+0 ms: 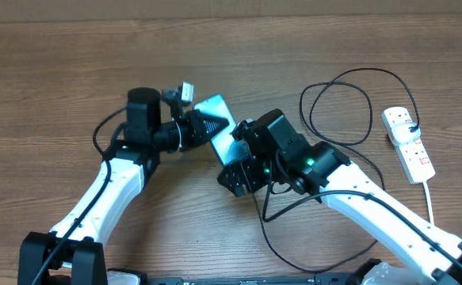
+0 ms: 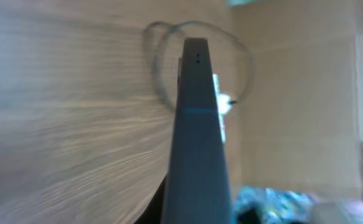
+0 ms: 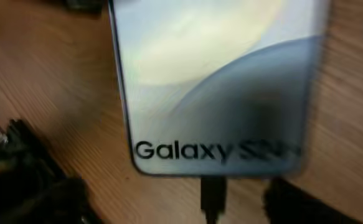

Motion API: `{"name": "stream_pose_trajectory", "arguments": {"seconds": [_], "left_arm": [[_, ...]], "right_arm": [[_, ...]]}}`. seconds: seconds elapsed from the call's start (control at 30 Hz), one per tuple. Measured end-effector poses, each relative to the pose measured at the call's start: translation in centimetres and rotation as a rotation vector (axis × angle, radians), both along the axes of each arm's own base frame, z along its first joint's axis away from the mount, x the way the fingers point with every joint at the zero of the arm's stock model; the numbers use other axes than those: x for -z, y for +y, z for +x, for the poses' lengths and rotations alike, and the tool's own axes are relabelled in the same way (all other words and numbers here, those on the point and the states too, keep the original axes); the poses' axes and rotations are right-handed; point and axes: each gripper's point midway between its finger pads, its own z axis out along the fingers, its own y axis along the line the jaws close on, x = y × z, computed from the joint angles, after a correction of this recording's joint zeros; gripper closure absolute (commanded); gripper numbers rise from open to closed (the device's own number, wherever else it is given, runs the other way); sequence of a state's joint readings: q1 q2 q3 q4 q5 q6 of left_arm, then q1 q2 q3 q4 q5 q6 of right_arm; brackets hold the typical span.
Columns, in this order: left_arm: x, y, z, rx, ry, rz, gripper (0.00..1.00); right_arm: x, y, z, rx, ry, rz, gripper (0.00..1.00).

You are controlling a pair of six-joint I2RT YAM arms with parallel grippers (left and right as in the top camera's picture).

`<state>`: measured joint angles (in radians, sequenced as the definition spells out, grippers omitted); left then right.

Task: Plug charger to phone and switch on socket

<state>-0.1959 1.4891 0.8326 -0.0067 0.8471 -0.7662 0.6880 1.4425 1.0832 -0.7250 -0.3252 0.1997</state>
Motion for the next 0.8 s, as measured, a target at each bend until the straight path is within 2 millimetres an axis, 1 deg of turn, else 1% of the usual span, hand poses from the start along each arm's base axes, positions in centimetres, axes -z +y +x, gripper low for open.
{"name": "stream_pose_trajectory", "arguments": {"seconds": [0.07, 0.13, 0.17, 0.23, 0.3, 0.37, 0.43, 0.5, 0.57, 0.7, 0.8], "left_arm": [[2.1, 0.6, -0.6, -0.042, 0.081, 0.06, 0.96], [3.4, 1.0, -1.0, -0.066, 0.124, 0.1, 0.96], [3.7, 1.2, -1.2, -0.067, 0.127, 0.115, 0.96], [3.8, 1.1, -1.4, -0.035, 0.089, 0.133, 0.96], [3.7, 0.9, -1.8, 0.023, 0.035, 0.147, 0.96], [4.0, 0.8, -2.6, 0.09, -0.007, 0.171, 0.96], [4.2, 0.7, -3.0, 0.146, -0.062, 0.192, 0.96], [4.6, 0.6, -3.0, 0.191, -0.116, 0.212, 0.96], [5.6, 0.8, -2.7, 0.212, -0.129, 0.227, 0.96], [8.8, 1.6, -2.0, 0.257, -0.065, 0.21, 0.96], [10.4, 2.5, -1.3, 0.281, -0.005, 0.156, 0.93]], "right_arm": [[-1.5, -0.6, -0.1, 0.005, -0.021, -0.017, 0.0], [-3.6, -1.9, -0.4, 0.031, -0.044, -0.048, 0.0], [-4.3, -2.6, -0.6, 0.043, -0.053, -0.073, 0.0], [-6.0, -4.7, -1.0, 0.101, -0.082, -0.124, 0.0], [-6.9, -6.8, -1.3, 0.179, -0.098, -0.178, 0.0], [-7.2, -9.1, -1.8, 0.27, -0.104, -0.234, 0.0], [-7.3, -10.5, -1.9, 0.348, -0.1, -0.268, 0.0], [-7.2, -11.1, -1.8, 0.409, -0.093, -0.279, 0.0], [-7.2, -11.4, -1.6, 0.457, -0.085, -0.282, 0.0], [-7.2, -11.7, -1.4, 0.521, -0.071, -0.271, 0.0], [-7.3, -11.8, -1.4, 0.543, -0.067, -0.268, 0.0]]}}
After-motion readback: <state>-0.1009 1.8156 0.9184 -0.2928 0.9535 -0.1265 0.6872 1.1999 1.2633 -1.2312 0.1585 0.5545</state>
